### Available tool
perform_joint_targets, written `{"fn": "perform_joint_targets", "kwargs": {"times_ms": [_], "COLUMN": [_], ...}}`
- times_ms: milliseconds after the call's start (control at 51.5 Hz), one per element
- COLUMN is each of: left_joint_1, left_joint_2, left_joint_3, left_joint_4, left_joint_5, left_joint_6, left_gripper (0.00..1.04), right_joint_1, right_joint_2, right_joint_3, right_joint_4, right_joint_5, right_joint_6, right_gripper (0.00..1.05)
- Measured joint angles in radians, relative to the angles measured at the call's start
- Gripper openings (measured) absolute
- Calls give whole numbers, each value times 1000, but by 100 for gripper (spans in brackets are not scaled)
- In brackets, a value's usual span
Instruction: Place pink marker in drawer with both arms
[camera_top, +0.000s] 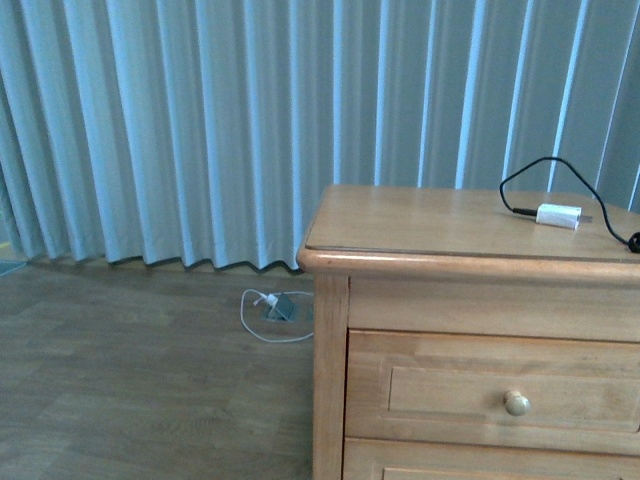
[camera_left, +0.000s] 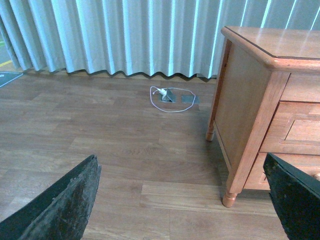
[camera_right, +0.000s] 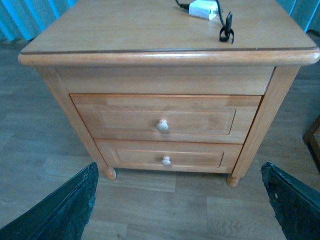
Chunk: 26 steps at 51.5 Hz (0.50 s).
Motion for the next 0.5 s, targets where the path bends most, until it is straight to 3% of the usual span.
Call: {"fn": "perform_joint_targets", "kwargs": {"times_ms": [117,175,272,505], "left_joint_1": [0,0,0,0], "left_joint_2": [0,0,0,0], "left_joint_3": [0,0,0,0], "left_joint_4": [0,0,0,0], "left_joint_5": [0,0,0,0], "left_joint_6": [0,0,0,0], "left_gripper": [99,99,99,99], "right_joint_1": [-2,-6,-11,-12], "right_joint_2": [-2,-26,-77,-157], "right_joint_3": [-10,-89,-176,-281], "right_joint_4": [22,202,372,397], "right_joint_5": [9,40,50,51], "right_joint_6": [-4,-22,-32,-42], "right_gripper": [95,85,69,28]}}
